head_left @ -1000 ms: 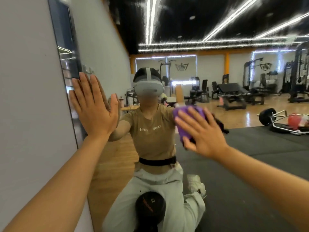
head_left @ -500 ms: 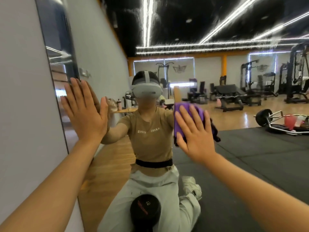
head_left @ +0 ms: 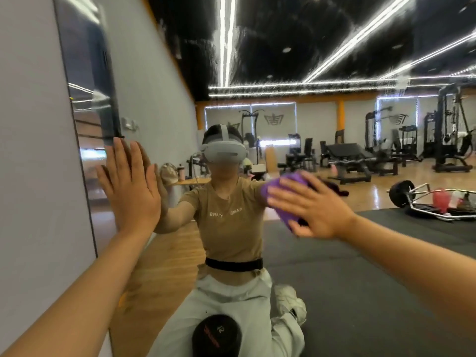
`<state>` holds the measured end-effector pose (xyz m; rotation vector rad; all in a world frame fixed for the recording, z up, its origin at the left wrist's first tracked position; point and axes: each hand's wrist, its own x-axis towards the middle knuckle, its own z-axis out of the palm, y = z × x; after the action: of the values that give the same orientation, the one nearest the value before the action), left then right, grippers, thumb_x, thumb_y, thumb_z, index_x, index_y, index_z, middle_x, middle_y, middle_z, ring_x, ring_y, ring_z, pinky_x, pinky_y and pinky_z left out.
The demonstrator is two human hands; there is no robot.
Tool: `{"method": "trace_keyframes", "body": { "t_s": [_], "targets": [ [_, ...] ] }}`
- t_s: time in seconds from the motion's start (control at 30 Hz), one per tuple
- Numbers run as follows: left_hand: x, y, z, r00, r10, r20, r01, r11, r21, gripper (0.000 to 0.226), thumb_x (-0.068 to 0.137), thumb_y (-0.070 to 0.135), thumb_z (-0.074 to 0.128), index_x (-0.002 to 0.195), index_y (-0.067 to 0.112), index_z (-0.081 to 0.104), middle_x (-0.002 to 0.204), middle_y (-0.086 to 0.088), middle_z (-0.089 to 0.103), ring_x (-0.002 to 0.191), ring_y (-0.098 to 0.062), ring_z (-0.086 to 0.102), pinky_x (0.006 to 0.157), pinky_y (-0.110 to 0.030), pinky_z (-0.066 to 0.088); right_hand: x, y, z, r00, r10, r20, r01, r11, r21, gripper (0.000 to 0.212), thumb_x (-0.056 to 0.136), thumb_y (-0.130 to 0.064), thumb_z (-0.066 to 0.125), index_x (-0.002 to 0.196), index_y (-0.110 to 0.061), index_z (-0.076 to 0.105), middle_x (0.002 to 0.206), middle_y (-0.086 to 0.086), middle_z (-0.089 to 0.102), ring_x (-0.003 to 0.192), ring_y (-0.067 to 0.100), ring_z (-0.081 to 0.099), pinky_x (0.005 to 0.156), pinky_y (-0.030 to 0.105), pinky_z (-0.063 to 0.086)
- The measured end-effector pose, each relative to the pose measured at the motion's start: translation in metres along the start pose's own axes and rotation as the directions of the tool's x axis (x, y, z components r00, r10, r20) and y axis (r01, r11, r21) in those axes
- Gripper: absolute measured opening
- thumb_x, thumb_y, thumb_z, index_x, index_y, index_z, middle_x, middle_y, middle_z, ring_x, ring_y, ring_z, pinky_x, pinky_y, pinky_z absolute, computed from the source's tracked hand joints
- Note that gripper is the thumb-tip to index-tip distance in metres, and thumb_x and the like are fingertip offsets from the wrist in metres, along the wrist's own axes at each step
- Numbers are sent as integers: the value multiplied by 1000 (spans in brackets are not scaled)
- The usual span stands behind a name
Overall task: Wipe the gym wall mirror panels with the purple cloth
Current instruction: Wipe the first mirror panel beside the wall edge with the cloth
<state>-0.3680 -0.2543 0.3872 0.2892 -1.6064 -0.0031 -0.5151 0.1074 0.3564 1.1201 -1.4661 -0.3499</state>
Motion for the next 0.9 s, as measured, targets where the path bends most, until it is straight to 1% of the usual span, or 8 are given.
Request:
{"method": "trace_keyframes", "body": {
  "t_s": [0.07, 0.17, 0.3, 0.37, 0.5, 0.7, 0.8, 0.9],
  "targets": [
    [-1, 5, 6, 1000, -4, -11, 3, 1000, -27, 55, 111, 33, 18, 160, 10, 13, 167, -13, 16, 155, -31, 11, 125, -50, 6, 30, 34, -15, 978, 203, -47, -203, 979, 7, 67, 98, -46, 35, 160, -24, 20, 166, 3, 19, 155, 25, 15, 125, 48, 2],
    [-2, 10, 10, 1000, -4, -16, 4, 1000, -30, 52, 111, 28, 18, 159, 16, 4, 169, -6, 9, 156, -24, 5, 126, -49, 4, 63, 67, -30, 860, 501, -96, -493, 865, 89, 65, 101, -44, 29, 160, -20, 21, 167, 5, 20, 155, 26, 13, 125, 44, -2],
    [-5, 15, -2, 998, -2, 69, 3, 1000, -15, 63, 107, 40, 24, 161, 13, 7, 169, -8, 4, 156, -25, -1, 125, -39, -9, 70, 51, -24, 720, 677, -153, -658, 736, 157, 64, 102, -42, 28, 161, -17, 24, 168, 5, 20, 155, 28, 12, 125, 46, -1],
    [-7, 19, -8, 996, 9, 92, -9, 1000, 2, 74, 103, 54, 25, 161, 16, 0, 170, -7, -2, 156, -24, -6, 123, -35, -15, 53, 27, -14, 714, 680, -170, -661, 733, 160, 63, 102, -42, 30, 160, -17, 26, 167, 5, 21, 155, 29, 14, 125, 53, 6],
    [-8, 23, -10, 994, -7, 113, 3, 999, 33, 86, 98, 67, 22, 162, 15, -2, 170, -5, -6, 156, -23, -9, 121, -31, -20, -9, -28, 7, 801, 582, -137, -576, 813, 85, 66, 99, -41, 36, 160, -21, 22, 168, 5, 20, 155, 30, 15, 124, 57, 10],
    [-17, 34, -9, 988, 78, 131, -69, 995, -70, 61, 106, 38, 25, 161, 18, 11, 169, -7, 4, 155, -19, -5, 125, -38, -6, -103, -103, 31, 878, 479, -5, -479, 878, -5, 64, 104, -44, 27, 163, -24, 12, 170, 0, 7, 157, 27, 7, 123, 56, 9],
    [-21, 41, -6, 990, 77, 117, -68, 995, -79, 57, 106, 30, 26, 161, 17, 14, 169, -7, 7, 154, -15, -7, 125, -33, -9, -108, -104, 31, 876, 482, 10, -482, 876, -13, 77, 96, -44, 41, 163, -24, 11, 170, -2, 6, 157, 25, 6, 124, 54, 8],
    [-22, 46, -9, 989, 46, 143, -34, 996, -79, 60, 105, 33, 26, 161, 17, 10, 169, -5, 4, 153, -12, -11, 123, -30, -13, -91, -88, 22, 874, 486, -6, -486, 874, 18, 81, 92, -44, 43, 163, -25, 8, 170, -3, 4, 157, 25, 6, 125, 51, 4]
  ]
}}
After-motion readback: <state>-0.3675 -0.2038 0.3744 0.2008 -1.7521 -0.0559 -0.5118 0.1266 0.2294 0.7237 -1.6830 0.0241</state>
